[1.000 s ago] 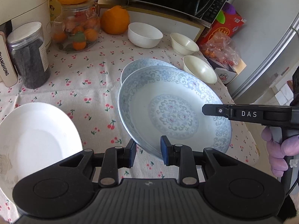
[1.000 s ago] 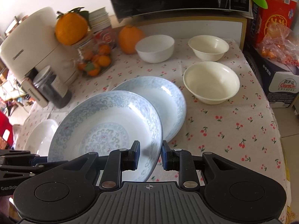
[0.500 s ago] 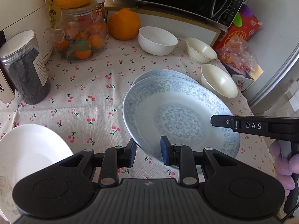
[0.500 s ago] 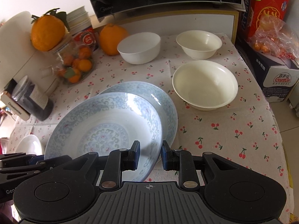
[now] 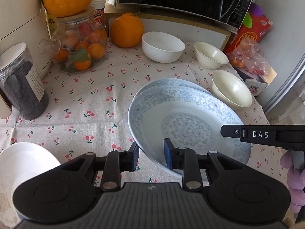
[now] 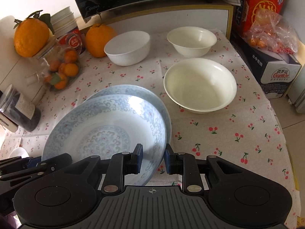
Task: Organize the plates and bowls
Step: 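Carry the held plate over the other blue-patterned plate, then lower the plate onto the other blue plate and open both grippers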
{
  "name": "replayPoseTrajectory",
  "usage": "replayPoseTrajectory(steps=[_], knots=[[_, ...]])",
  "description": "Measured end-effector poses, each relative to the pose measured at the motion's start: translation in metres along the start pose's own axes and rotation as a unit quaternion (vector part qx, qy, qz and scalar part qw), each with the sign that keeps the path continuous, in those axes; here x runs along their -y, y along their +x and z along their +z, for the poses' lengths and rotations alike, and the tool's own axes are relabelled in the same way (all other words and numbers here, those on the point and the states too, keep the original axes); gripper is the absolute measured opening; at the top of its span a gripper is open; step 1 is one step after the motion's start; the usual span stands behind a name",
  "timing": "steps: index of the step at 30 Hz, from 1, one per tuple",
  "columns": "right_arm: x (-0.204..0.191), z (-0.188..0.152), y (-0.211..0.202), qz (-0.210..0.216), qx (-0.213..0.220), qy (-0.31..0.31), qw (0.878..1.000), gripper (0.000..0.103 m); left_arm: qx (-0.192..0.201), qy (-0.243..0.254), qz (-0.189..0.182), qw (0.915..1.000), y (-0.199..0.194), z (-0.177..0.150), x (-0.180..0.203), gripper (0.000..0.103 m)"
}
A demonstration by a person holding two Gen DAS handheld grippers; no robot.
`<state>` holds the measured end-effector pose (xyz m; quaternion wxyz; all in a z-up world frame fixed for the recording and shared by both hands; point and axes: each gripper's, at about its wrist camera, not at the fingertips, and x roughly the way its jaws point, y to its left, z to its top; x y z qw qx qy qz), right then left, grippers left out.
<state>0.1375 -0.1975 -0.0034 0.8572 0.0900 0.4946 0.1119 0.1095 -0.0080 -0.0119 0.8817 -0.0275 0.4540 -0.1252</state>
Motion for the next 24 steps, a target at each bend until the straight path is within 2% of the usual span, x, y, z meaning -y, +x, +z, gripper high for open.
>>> replayPoseTrajectory(steps=[11,24], knots=[[-0.001,-0.003,0.007,-0.012,-0.005,-0.009,1.000,0.023,0.014,0.037,0.015,0.9991,0.009,-0.004,0.005,0.025],[-0.014,-0.008,0.008,-0.050,0.021,-0.066,0.996,0.023,0.044,0.079,0.032,0.9953,0.013,-0.008,0.009,0.025]])
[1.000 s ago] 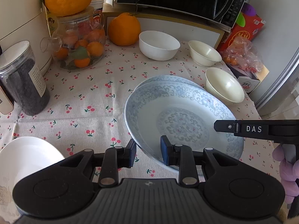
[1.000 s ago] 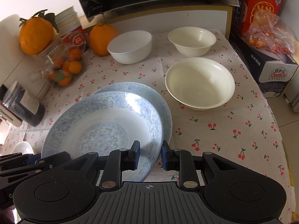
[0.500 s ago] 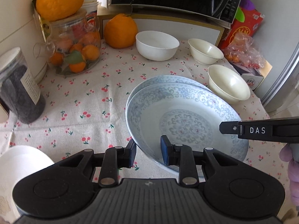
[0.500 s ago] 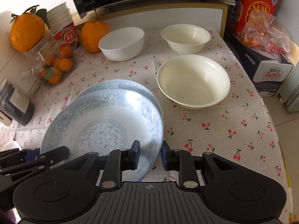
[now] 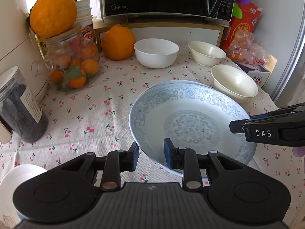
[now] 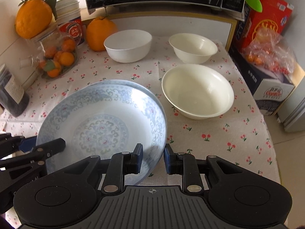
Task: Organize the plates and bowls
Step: 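Lower the plate onto the other blue plate and open both grippers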
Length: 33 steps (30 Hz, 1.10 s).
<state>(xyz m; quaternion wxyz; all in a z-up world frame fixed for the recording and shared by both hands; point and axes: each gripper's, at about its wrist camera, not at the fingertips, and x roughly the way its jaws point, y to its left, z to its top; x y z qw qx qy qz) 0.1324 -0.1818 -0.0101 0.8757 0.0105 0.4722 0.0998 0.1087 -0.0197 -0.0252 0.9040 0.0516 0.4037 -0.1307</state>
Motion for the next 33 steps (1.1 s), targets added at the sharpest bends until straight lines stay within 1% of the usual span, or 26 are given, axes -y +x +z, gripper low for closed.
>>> replayPoseTrajectory(steps=[10,16,26,27,33], knots=[[-0.010,-0.002,0.001,-0.025,0.006,-0.035,0.999,0.023,0.017,0.023,0.024,0.9993,0.003,-0.003,0.007,0.026],[-0.015,-0.004,0.001,-0.038,0.006,-0.055,0.998,0.023,0.022,0.059,0.044,0.9970,0.005,-0.007,0.014,0.026],[-0.012,-0.004,0.001,-0.029,0.005,-0.049,0.998,0.024,0.017,0.050,0.040,0.9978,0.007,-0.005,0.012,0.026],[-0.011,-0.003,0.001,-0.026,0.004,-0.046,0.999,0.025,0.016,0.047,0.038,0.9980,0.007,-0.005,0.011,0.025],[-0.001,0.001,0.001,0.000,-0.005,-0.012,1.000,0.026,0.000,0.005,0.013,0.9999,0.009,-0.003,0.002,0.027]])
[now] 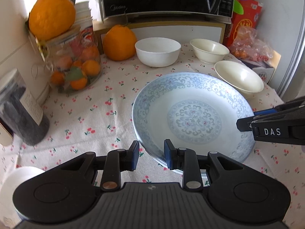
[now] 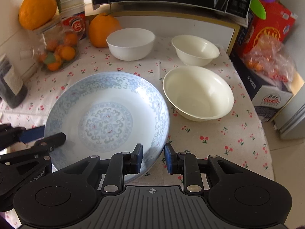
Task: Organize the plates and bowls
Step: 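Lower the plate onto the other blue plate and open both grippers, then move both tools to the rim of the plain white plate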
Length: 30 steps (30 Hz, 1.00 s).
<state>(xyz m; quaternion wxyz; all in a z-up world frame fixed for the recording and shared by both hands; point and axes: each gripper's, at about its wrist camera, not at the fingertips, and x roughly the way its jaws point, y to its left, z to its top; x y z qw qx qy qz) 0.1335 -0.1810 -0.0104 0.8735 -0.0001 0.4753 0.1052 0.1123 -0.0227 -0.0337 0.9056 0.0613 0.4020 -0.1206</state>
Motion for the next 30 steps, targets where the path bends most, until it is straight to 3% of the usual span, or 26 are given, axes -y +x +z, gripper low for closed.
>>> replayPoseTrajectory(steps=[4,6,10,18,20,30], knots=[[0.009,0.002,-0.002,0.014,-0.002,0.027,1.000,0.038,-0.005,-0.011,-0.005,0.9999,-0.001,0.000,-0.002,0.031],[0.015,0.002,-0.004,0.022,-0.002,0.041,0.999,0.050,-0.009,-0.012,-0.006,0.9999,-0.002,0.001,-0.003,0.035],[0.025,0.004,-0.009,0.041,-0.004,0.070,0.997,0.056,-0.015,-0.022,-0.011,0.9996,-0.005,0.001,-0.007,0.052],[0.032,0.006,-0.023,0.068,0.001,0.101,0.993,0.080,-0.034,-0.054,-0.023,0.9977,-0.021,0.005,-0.024,0.083],[0.031,0.005,-0.027,0.073,0.002,0.101,0.992,0.082,-0.039,-0.060,-0.020,0.9972,-0.025,0.005,-0.029,0.092],[0.018,0.002,-0.042,0.113,-0.005,0.095,0.989,0.086,-0.054,-0.075,0.009,0.9957,-0.049,-0.005,-0.063,0.102]])
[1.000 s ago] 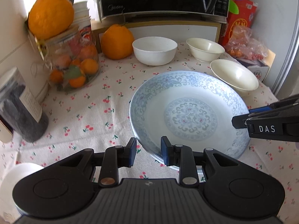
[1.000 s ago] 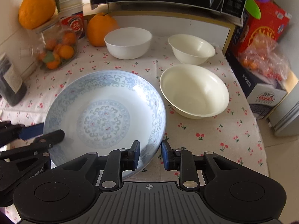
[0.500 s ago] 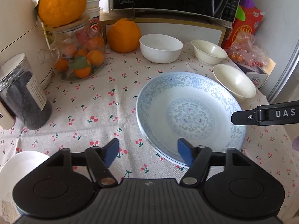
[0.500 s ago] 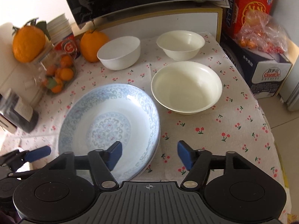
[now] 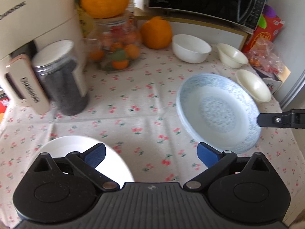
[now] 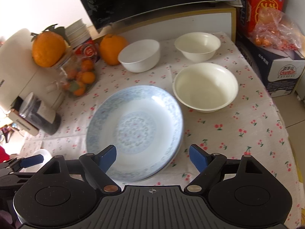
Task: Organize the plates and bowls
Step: 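Move both tools to the rim of the plain white plate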
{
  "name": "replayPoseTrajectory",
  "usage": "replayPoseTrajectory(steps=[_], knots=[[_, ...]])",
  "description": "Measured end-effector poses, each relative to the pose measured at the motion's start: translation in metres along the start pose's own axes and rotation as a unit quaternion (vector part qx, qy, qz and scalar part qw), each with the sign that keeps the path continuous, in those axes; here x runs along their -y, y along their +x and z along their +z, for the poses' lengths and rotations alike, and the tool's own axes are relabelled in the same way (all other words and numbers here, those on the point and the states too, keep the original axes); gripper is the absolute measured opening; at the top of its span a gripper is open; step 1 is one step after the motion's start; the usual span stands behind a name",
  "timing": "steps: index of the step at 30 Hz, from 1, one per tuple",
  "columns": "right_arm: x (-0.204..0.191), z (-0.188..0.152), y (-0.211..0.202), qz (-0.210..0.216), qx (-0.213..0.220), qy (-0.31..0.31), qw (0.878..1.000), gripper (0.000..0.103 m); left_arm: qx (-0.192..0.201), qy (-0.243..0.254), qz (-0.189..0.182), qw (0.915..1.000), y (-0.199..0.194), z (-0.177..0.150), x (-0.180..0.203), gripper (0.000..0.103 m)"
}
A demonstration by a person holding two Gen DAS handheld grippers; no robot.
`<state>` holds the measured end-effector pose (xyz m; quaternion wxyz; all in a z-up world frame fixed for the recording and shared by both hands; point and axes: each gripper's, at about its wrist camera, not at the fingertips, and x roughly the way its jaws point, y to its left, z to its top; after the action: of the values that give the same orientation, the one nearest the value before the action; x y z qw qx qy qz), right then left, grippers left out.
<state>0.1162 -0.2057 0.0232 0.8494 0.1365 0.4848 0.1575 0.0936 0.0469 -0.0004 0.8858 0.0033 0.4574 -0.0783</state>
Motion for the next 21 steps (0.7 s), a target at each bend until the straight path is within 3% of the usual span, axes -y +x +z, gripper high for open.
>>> replayPoseTrajectory(steps=[21], knots=[[-0.102,-0.036,0.017,0.075,-0.055,-0.102,0.990,0.087,-0.043,-0.055,0.032,0.9971,-0.023,-0.041,-0.110,0.102]])
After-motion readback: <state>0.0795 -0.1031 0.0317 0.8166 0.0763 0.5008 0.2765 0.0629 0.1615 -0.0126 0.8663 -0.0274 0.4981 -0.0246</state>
